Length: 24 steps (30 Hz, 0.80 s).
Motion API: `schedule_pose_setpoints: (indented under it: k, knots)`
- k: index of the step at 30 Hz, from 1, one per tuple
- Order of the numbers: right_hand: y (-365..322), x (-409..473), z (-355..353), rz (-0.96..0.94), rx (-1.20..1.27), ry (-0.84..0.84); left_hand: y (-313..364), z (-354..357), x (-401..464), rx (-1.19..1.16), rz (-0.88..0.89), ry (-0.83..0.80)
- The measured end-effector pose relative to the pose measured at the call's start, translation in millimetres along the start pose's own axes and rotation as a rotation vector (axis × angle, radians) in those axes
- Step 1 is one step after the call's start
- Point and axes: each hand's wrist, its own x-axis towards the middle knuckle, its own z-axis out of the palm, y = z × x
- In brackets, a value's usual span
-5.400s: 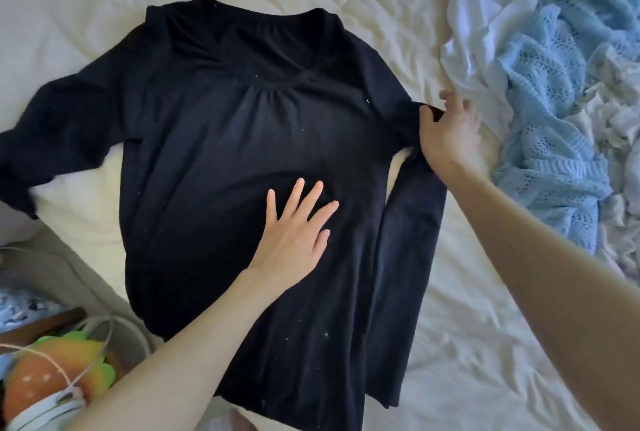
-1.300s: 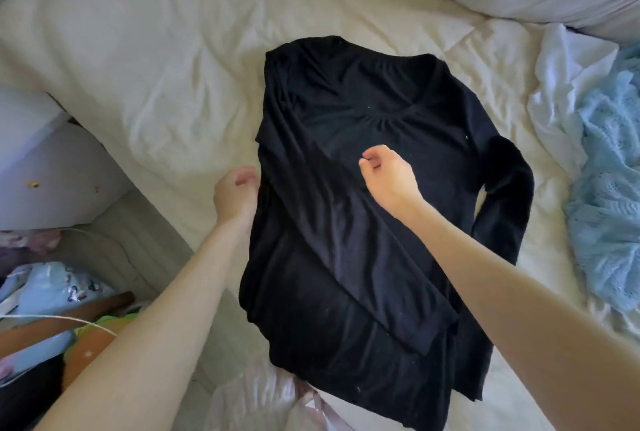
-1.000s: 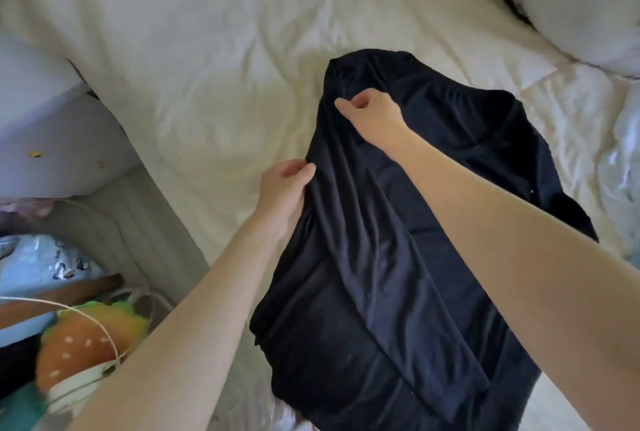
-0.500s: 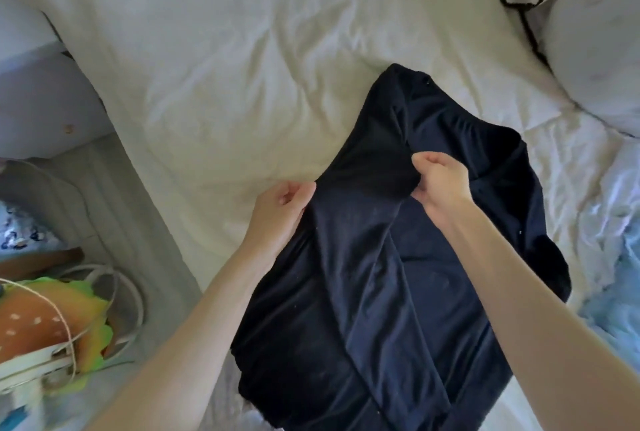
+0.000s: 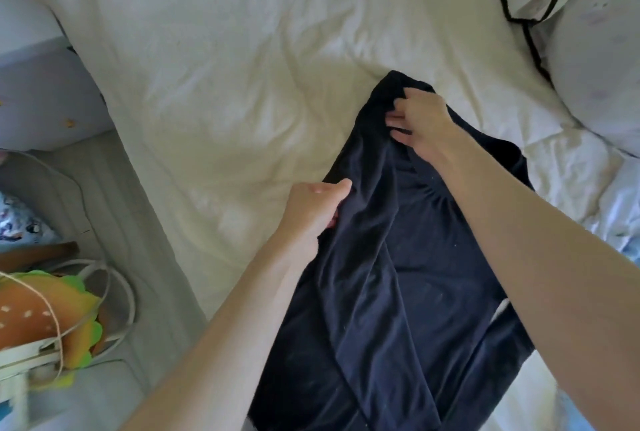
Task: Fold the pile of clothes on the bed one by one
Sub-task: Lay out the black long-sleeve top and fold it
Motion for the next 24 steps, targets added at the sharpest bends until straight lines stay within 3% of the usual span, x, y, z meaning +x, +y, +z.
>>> schedule_pose_setpoints:
  k: [2,5,7,9,11,15,19,24]
  knots:
    - [0,-2,-7,0.033,0.183,-0.103,-11,12,-6,-0.170,-0.043,0.001]
    - [7,-4,-12,-0.005,0.030,0.015,-28,25,-12,-0.209,-0.049,0.042]
    - [21,-7,-8,-0.084,-0.220,0.091,-36,26,-12,-0.071,0.049,0.127]
    - [35,-11,-1,-0.175,-0.492,0.032,-41,21,-12,0.169,0.230,0.225]
    - [45,-13,4,-0.191,-0.552,-0.037,-44,10,-10,0.429,0.410,0.333]
    - [53,-16,-8,-0.105,-0.210,0.020,-51,-7,6,0.539,0.477,0.379]
    - [71,-23,-34,-0.058,-0.115,0.066,-56,-4,16,0.854,0.523,0.414]
    - [78,-23,-59,0.029,0.076,0.012,-56,-18,17,0.977,0.737,0.469]
